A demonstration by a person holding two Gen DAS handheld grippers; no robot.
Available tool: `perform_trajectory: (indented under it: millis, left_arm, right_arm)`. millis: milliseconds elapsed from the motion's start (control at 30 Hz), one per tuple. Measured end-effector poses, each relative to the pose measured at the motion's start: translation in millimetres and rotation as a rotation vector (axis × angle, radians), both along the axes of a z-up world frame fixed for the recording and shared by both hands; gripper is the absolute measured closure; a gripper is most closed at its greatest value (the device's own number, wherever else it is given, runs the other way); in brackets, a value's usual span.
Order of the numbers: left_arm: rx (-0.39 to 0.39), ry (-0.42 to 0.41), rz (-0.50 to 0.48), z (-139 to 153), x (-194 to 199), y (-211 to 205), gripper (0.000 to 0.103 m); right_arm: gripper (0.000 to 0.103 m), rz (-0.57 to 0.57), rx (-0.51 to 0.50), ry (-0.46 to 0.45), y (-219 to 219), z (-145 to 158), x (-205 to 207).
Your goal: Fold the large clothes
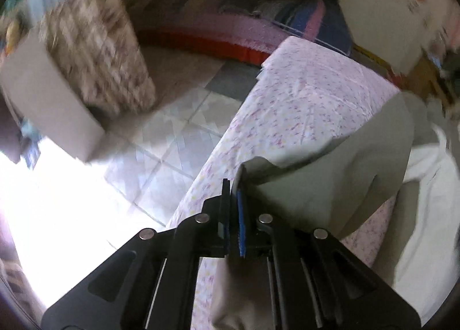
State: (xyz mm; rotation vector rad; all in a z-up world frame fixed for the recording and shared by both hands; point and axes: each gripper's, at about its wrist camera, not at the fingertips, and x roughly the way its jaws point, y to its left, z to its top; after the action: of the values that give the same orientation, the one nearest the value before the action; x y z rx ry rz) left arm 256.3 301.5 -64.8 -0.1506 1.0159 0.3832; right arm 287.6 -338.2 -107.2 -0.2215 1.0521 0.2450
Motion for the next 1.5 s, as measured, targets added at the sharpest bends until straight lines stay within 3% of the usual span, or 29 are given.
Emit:
perform_trajectory:
  millis: [33, 100, 133, 167, 300, 333, 467, 533, 600, 633, 667, 700, 767, 867, 900, 967, 1000, 1067, 1133, 1233, 1400, 1500]
  left_arm:
    - [0.034, -0.012, -0.017, 0.1, 4.8, -6.8, 0.093]
    - [0.045, -0.036, -0.056, -0.1, 14.0, -16.3, 0.067]
    - [0.038, -0.053, -0.067, 1.2, 15.7, -18.7, 0.047]
    - [0.043, -0.083, -0.08, 5.1, 20.0, -23.2, 0.037]
    - [0.092, -0.151, -0.129, 24.7, 24.4, -35.9, 0.02]
    - [0.103, -0.163, -0.136, 29.8, 25.4, -37.1, 0.014]
    - [0.108, -0.228, -0.131, 56.4, 19.6, -39.1, 0.004]
    - [0.073, -0.257, -0.129, 64.9, 14.2, -40.4, 0.003]
    - [0.03, -0.272, -0.147, 69.0, 10.1, -46.3, 0.003]
    - [0.025, -0.272, -0.155, 68.7, 8.9, -50.7, 0.003]
    - [0.03, -0.272, -0.158, 68.8, 8.0, -55.3, 0.003]
    - [0.045, -0.269, -0.16, 67.1, 7.6, -61.3, 0.003]
    - [0.069, -0.252, -0.167, 63.8, 9.1, -71.2, 0.003]
    - [0.052, -0.23, -0.19, 59.9, 12.0, -82.3, 0.003]
    - [0.045, -0.228, -0.203, 60.3, 12.9, -86.6, 0.003]
    - [0.031, -0.234, -0.237, 62.0, 18.5, -103.2, 0.003]
    - [0.023, -0.241, -0.254, 62.9, 19.1, -113.9, 0.003]
    - [-0.009, -0.266, -0.301, 65.6, 23.6, -136.6, 0.003]
    - [-0.055, -0.282, -0.369, 65.5, 31.7, -167.3, 0.003]
    - [-0.093, -0.267, -0.472, 56.6, 51.8, -220.2, 0.003]
    - [-0.061, -0.228, -0.592, 29.2, 91.8, -306.3, 0.005]
    - [-0.064, -0.177, -0.637, 10.7, 120.0, -341.6, 0.022]
  right_arm:
    - [0.088, -0.046, 0.097, 0.006, -10.0, 8.2, 5.6]
    - [0.095, -0.099, 0.244, -0.015, -29.3, 22.3, 12.9]
    - [0.098, -0.127, 0.312, -0.033, -40.3, 31.2, 18.7]
    - [0.098, -0.153, 0.364, -0.06, -49.1, 39.1, 23.2]
    - [0.098, -0.22, 0.545, -0.148, -67.3, 68.3, 47.9]
    - [0.098, -0.217, 0.581, -0.192, -64.9, 88.4, 55.3]
    - [0.098, -0.1, 0.731, -0.291, -23.8, 140.3, 88.1]
    - [0.098, 0.006, 0.713, -0.275, 24.5, 148.2, 105.3]
    - [0.095, 0.087, 0.636, -0.2, 82.4, 127.1, 126.7]
    - [0.086, 0.104, 0.606, -0.128, 102.5, 110.0, 137.0]
    - [0.054, 0.109, 0.574, -0.044, 119.8, 91.4, 145.7]
    - [0.041, 0.104, 0.539, 0.02, 133.9, 72.9, 150.2]
    - [0.038, 0.102, 0.489, 0.055, 143.7, 53.7, 146.6]
    - [0.035, 0.07, 0.525, 0.006, 112.3, 76.2, 134.9]
    - [0.028, 0.047, 0.527, -0.037, 94.9, 90.2, 130.4]
    - [0.003, -0.043, 0.429, -0.183, 56.7, 118.3, 112.0]
    - [0.002, -0.112, 0.339, -0.272, 33.0, 130.6, 100.5]
    - [0.002, -0.207, 0.207, -0.351, 0.4, 134.4, 88.4]
    - [0.002, -0.288, 0.131, -0.36, -33.7, 124.0, 83.3]
    - [0.002, -0.356, 0.168, -0.284, -72.4, 94.3, 78.5]
    - [0.003, -0.356, 0.205, -0.319, -89.4, 68.1, 66.2]
    - [0.003, -0.319, 0.169, -0.332, -95.6, 62.3, 60.4]
